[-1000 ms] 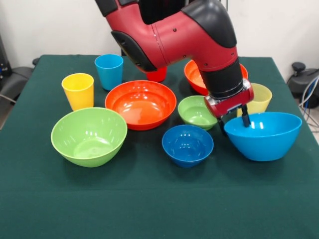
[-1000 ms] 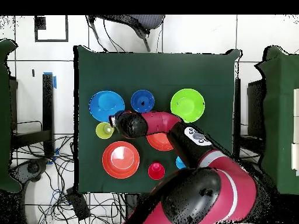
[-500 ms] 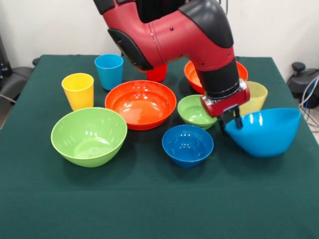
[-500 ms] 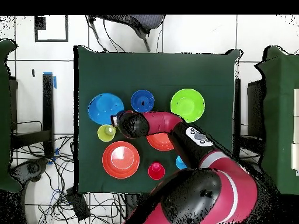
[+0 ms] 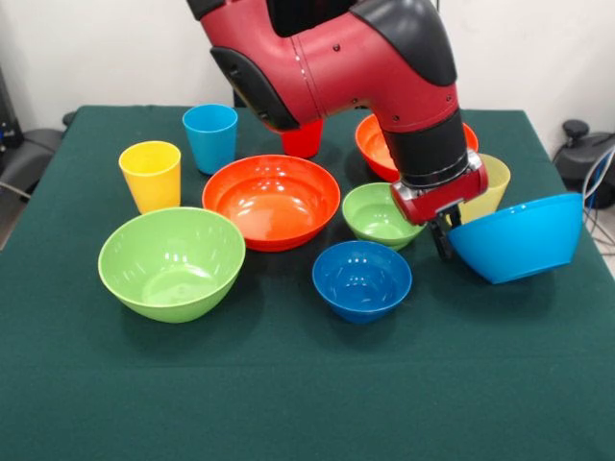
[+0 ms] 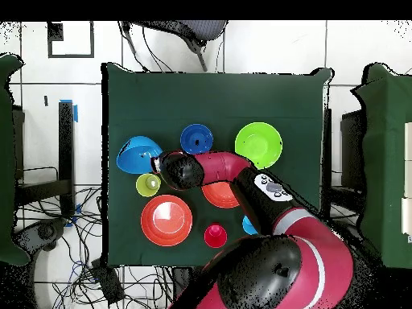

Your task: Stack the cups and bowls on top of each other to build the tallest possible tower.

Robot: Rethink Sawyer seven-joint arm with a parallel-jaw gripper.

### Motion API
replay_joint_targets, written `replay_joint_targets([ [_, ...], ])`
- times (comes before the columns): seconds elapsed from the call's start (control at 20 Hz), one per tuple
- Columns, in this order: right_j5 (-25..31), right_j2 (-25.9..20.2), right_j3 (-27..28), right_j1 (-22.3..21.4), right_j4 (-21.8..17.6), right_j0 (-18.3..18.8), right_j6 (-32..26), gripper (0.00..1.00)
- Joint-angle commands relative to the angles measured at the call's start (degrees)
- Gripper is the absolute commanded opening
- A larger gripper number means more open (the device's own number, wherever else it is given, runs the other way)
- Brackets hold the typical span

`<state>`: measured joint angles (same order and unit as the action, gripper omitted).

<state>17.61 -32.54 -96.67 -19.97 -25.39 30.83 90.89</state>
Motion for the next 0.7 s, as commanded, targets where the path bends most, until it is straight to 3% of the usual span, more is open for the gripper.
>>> replay_joint_targets([
  [0.05, 2.73, 3.69, 4.61, 1.62, -3.28, -1.2, 0.23, 0.0],
  [0.25, 2.24, 3.35, 4.88, 1.3, -4.04, -1.18, -0.58, 0.0],
  [0.45, 6.19, 5.67, 4.43, -1.95, -3.73, -1.94, -0.57, 0.0],
  [0.7, 10.43, 2.66, -1.05, -8.61, -0.83, 3.88, -2.34, 0.0],
])
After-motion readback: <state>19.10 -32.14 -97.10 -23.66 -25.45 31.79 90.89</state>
